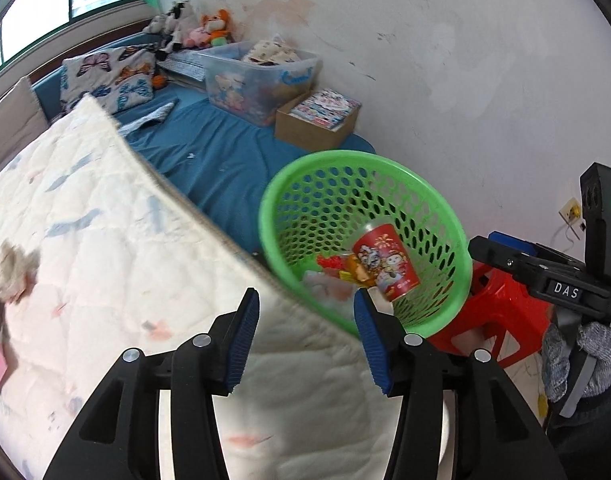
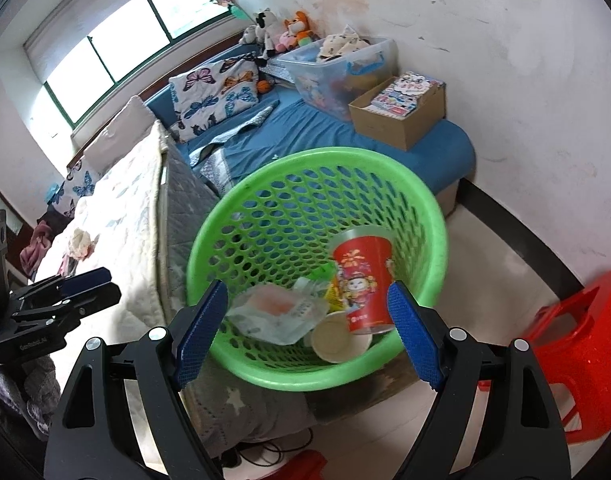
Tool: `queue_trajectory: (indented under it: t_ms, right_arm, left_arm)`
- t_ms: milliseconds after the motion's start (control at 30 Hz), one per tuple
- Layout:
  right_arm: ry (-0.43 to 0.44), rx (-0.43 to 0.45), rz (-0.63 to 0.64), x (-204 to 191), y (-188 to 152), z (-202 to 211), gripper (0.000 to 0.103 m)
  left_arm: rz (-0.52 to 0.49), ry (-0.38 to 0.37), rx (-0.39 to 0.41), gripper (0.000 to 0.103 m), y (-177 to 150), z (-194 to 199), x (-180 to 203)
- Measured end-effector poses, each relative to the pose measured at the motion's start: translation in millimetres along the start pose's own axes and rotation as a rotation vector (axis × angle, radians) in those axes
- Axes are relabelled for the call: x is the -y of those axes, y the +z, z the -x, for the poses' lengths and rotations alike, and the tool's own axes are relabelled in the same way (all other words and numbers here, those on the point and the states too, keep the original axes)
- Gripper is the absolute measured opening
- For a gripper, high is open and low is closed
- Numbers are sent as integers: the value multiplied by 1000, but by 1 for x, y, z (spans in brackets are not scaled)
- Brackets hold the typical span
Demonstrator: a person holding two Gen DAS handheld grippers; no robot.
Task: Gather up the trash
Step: 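Move both grippers back over the bed toward the wafer packet and tissue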
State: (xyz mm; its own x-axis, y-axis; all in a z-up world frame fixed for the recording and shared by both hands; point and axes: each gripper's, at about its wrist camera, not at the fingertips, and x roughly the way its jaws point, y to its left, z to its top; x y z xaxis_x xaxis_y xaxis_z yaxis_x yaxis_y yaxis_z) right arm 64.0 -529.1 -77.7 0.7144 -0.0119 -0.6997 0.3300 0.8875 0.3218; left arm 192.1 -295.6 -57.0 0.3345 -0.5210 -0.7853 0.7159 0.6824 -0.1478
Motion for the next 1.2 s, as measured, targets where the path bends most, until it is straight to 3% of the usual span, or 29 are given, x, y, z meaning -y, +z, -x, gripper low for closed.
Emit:
queue_trajectory:
  t_ms: [433, 700, 900, 1200]
  right_arm:
    - [84, -20, 84, -57, 4, -12, 82]
    - [148, -43, 143, -100, 5, -25, 82]
    - [198, -66, 199, -138, 4, -35, 82]
    - [249, -97, 274, -186, 6, -51, 82]
  left_arm:
    - [164, 174, 90, 49, -44, 67, -87]
    - [297, 356, 140, 65, -60, 106, -162]
    - [388, 459, 128, 79, -70, 116, -220]
    - [401, 463, 44, 84, -66, 85, -260]
